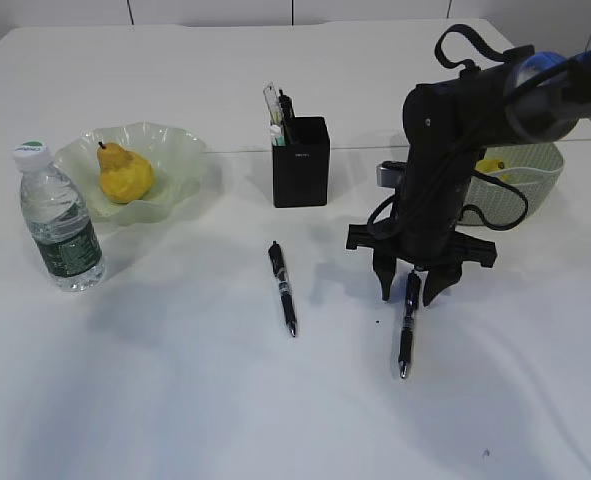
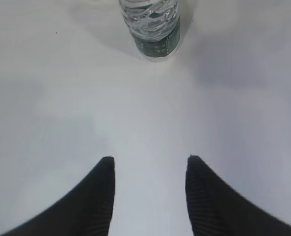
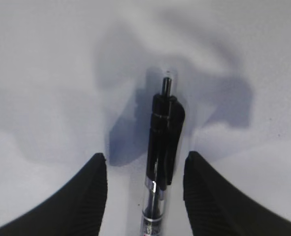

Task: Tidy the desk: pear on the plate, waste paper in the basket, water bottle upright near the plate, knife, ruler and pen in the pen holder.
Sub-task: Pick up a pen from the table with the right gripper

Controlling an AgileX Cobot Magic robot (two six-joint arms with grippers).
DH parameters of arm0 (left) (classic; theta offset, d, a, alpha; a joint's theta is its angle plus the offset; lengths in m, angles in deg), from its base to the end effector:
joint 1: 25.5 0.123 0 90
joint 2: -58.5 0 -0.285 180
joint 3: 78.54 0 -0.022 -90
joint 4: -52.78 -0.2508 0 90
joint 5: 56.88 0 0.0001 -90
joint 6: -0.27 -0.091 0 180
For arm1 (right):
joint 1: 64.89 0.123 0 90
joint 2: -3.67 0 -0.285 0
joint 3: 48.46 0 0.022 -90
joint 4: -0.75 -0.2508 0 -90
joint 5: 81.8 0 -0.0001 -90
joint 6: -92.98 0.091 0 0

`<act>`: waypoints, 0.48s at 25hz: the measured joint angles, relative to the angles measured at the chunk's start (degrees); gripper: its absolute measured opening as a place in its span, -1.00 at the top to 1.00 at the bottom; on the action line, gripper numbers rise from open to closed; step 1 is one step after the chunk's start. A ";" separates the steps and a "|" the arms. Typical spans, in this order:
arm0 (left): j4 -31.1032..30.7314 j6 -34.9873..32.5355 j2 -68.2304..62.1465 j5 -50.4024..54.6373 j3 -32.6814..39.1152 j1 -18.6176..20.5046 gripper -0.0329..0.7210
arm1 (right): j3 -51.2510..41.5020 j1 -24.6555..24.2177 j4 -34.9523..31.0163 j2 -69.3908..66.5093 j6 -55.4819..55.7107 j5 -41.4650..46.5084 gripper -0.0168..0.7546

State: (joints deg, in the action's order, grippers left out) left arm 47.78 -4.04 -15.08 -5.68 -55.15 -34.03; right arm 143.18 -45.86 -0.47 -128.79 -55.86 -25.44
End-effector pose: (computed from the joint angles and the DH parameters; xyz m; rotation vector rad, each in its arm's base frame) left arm 0.2175 -0.0264 0.3107 0.3340 2.5609 0.0808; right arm 0.3998 0.1396 0.1328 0.3455 3.0848 0.0577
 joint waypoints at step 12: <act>-0.34 0.00 0.00 0.00 0.00 0.00 0.04 | 0.00 0.00 0.00 0.00 0.12 -0.70 -0.10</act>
State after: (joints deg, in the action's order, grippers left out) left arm 47.44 -4.04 -15.08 -5.68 -55.15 -34.03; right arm 143.18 -45.86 -0.47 -128.79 -55.74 -26.14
